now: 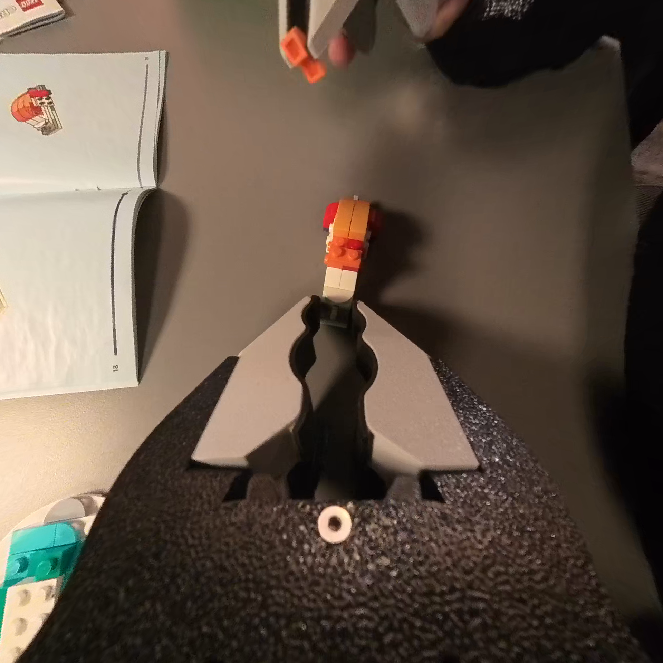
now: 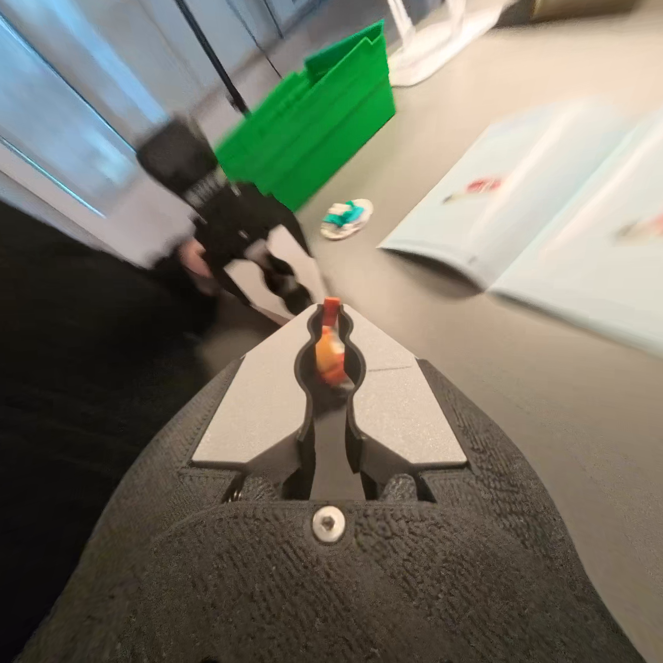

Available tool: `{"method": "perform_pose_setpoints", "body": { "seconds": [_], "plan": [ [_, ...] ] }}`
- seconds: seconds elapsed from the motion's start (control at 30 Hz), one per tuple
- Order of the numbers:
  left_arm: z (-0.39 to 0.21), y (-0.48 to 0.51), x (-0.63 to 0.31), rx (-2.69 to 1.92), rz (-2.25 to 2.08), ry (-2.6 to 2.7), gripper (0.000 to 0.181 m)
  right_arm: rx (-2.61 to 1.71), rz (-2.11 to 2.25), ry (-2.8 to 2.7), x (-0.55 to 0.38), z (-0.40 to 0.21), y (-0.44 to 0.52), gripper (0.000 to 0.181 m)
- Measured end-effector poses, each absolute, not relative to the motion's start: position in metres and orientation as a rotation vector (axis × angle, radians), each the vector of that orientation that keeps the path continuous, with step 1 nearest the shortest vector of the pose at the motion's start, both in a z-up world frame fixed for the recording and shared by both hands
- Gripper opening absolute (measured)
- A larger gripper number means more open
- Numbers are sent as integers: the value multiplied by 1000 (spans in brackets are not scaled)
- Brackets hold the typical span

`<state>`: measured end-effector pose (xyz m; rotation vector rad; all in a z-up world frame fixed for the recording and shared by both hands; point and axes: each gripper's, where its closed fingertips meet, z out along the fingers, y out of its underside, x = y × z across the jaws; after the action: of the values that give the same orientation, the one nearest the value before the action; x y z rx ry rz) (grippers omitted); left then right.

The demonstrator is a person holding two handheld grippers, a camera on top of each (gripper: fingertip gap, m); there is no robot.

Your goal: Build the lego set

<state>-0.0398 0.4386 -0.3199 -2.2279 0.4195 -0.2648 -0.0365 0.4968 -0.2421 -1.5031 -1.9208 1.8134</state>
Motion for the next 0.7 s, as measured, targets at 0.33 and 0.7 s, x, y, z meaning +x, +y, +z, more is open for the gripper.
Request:
{"method": "perform_pose_setpoints", "body": {
  "seconds": [0.33,0.7],
  "plan": [
    [-319,438,-39,-2211,-265,429,15,-1806,2109,-1754,-28,-239,493,6],
    [-319,438,-38,-2210,-275,438,15,-1383,1394,-2442,-32,-260,446,6]
  ]
}}
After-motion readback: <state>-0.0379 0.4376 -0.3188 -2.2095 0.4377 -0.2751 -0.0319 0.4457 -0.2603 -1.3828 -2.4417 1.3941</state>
